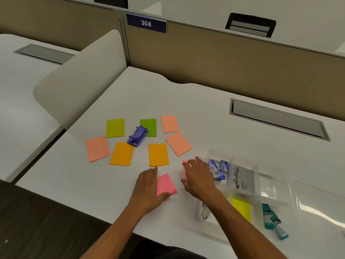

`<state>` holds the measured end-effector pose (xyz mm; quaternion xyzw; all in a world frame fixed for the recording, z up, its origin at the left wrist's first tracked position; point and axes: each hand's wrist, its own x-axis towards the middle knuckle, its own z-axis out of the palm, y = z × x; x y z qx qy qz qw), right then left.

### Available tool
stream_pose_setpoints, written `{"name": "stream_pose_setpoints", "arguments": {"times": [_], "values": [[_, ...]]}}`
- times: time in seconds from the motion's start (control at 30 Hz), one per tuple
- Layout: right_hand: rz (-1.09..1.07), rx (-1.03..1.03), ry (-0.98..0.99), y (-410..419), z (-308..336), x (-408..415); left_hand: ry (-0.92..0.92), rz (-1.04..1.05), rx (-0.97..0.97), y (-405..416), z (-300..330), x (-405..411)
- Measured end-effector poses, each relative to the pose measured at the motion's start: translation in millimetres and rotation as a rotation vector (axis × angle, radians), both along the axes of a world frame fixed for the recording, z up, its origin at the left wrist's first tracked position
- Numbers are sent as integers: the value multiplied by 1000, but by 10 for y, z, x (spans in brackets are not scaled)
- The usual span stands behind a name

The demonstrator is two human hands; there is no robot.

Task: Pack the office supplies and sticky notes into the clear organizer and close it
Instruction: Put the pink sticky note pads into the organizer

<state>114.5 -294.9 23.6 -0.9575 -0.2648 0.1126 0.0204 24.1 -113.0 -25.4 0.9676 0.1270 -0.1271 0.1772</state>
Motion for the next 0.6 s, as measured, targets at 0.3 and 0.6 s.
{"name": "stream_pose_setpoints", "arguments": {"times": [0.3,0.6], "values": [[77,-333,70,226,-7,316,36,-94,141,17,56,131],[75,-374,73,229,51,372,140,-73,174,-9,101,215]]}}
